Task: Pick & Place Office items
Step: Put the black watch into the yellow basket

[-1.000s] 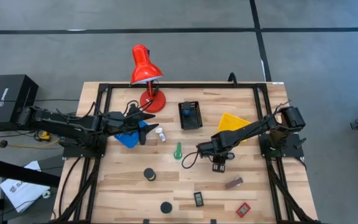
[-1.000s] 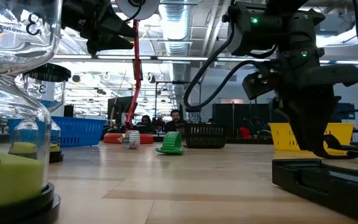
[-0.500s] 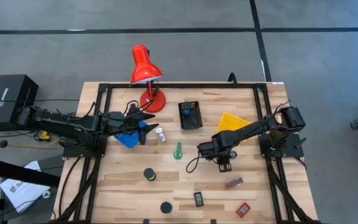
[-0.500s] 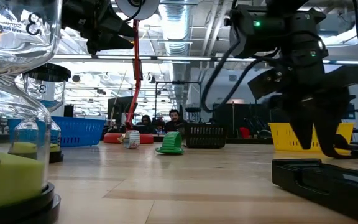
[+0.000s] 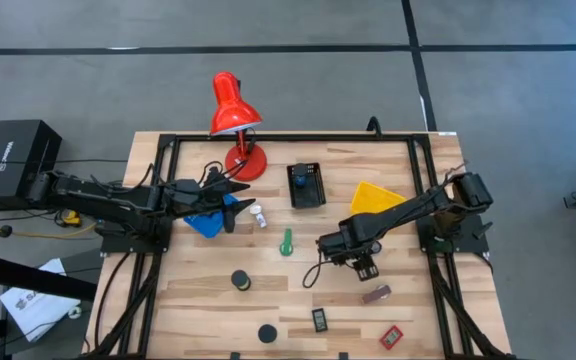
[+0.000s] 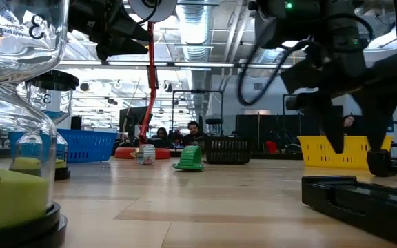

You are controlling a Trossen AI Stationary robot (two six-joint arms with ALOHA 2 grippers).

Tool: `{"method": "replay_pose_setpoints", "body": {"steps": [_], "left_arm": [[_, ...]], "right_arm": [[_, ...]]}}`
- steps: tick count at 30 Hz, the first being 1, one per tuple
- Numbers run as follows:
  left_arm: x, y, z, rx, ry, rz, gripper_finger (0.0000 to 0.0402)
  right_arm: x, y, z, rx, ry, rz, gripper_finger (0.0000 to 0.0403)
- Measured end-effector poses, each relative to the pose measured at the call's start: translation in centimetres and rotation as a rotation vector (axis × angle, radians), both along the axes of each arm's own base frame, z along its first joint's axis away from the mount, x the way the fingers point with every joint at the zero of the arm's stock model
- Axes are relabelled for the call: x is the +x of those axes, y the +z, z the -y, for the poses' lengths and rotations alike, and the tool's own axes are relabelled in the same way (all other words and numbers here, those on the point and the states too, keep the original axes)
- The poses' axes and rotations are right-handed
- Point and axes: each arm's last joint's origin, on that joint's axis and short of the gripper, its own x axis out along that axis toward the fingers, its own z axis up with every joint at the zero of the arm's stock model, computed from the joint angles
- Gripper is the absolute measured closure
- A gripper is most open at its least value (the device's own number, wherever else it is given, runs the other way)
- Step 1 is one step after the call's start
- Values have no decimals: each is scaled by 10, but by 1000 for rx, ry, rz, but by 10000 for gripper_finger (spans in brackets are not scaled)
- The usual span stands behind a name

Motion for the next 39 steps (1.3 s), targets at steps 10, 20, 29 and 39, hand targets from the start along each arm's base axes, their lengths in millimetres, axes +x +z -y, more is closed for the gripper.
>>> {"method": "replay_pose_setpoints", "body": {"steps": [10,20,29,39], "left_arm": [[0,0,0,0,0,0,187],[0,0,0,0,0,0,187],[0,0,0,-2,0,0,187],[0,0,0,-2,0,1,187]], "right_arm": [[-10,1,-10,-53,157,-56,172],[-8,0,-10,-84,122,-29,172],[-16,-18,-10,-94,122,-62,172],[-11,-20,-7,-88,56,-14,192]]}}
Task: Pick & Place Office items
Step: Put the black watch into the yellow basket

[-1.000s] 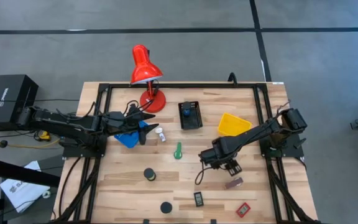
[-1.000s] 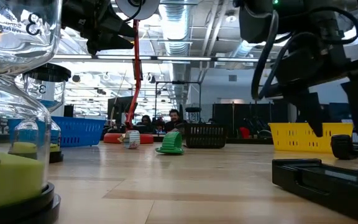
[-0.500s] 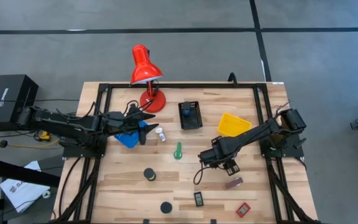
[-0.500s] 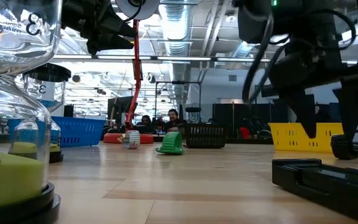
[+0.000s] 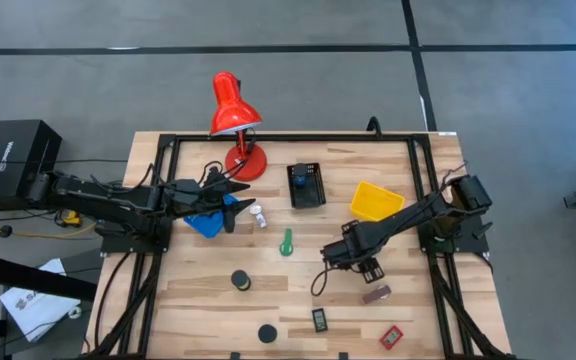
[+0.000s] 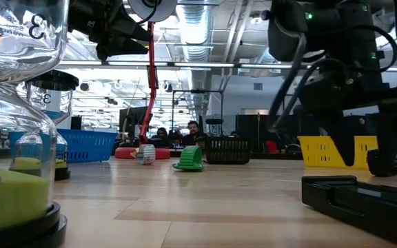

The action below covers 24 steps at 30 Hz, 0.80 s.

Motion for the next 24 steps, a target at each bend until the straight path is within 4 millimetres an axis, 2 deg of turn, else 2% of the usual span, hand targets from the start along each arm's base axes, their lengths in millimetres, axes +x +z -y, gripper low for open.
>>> {"method": "replay_pose_setpoints", "body": {"steps": [14,18,24], "left_arm": [[0,0,0,-1,0,0,187],[0,0,0,-1,0,0,187],[0,0,0,-1,0,0,187]], "right_arm": [[4,0,16,-7,-117,3,316],[4,0,16,-7,-118,3,331],[5,4,16,-39,-131,2,329]]}}
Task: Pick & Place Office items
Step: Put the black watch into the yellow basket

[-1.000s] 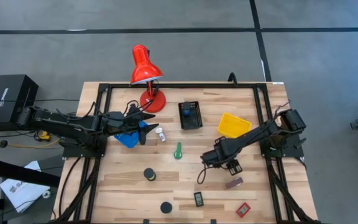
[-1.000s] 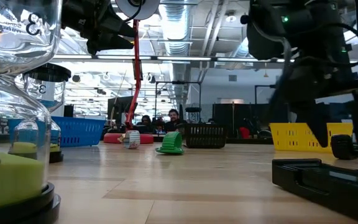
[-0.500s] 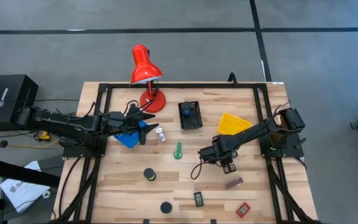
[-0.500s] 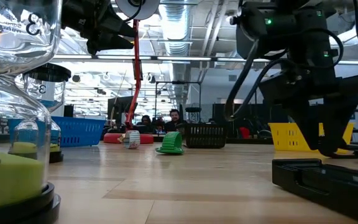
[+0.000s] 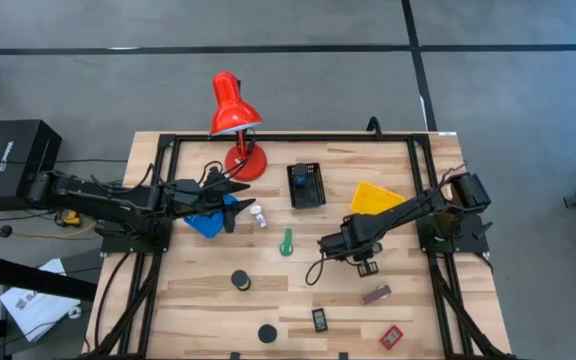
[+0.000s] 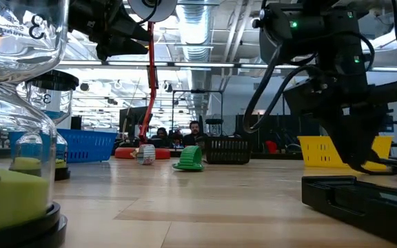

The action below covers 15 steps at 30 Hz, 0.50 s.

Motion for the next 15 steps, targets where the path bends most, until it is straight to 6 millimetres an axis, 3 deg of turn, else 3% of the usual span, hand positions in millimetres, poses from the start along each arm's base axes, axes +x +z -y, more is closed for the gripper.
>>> {"method": "replay_pose_setpoints", "body": {"steps": [9,15], "left_arm": [[0,0,0,1,0,0,187],[0,0,0,0,0,-1,187]], "right_arm": [[15,52,-2,-96,39,-35,329],[9,96,17,-261,24,23,330]]}}
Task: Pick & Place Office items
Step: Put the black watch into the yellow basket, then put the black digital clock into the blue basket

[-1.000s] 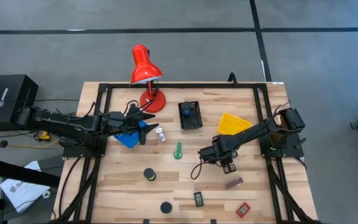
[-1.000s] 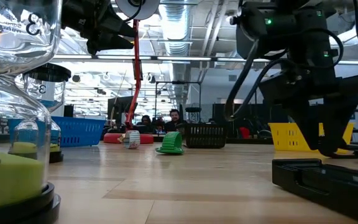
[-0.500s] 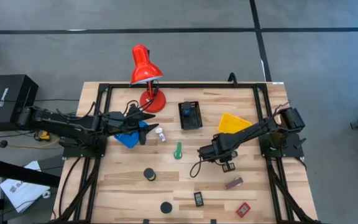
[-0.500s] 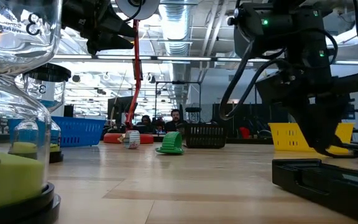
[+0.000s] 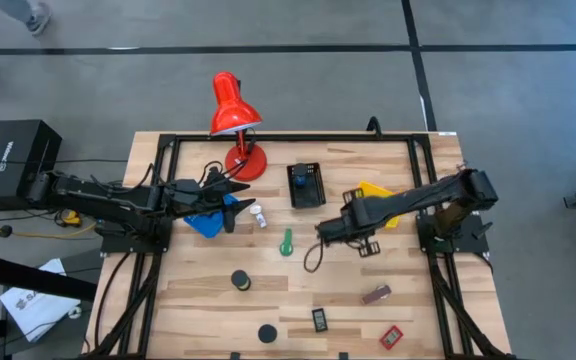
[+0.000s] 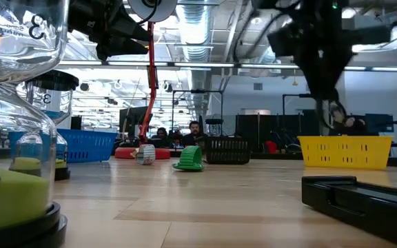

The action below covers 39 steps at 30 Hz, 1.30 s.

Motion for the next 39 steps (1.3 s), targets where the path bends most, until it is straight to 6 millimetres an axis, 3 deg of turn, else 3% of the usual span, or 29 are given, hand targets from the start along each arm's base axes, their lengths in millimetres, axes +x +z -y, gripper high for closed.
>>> {"method": "replay_pose_setpoints", "body": {"steps": [5,8,13,18,26,34,39], "left_arm": [[0,0,0,0,0,0,187],[0,0,0,0,0,0,187],[0,0,0,0,0,0,187],[0,0,0,0,0,1,187],[0,0,0,0,0,0,187],[0,0,0,0,0,1,187],[0,0,0,0,0,1,187]], "right_arm": [[-17,25,27,11,-136,144,330],[-33,27,47,15,-214,196,330],[-58,7,76,22,-348,262,330],[-72,-20,91,88,-437,267,330],[-71,-50,103,47,-459,174,323],[-62,-71,107,27,-456,84,256],[-61,-74,107,23,-464,27,219]]}}
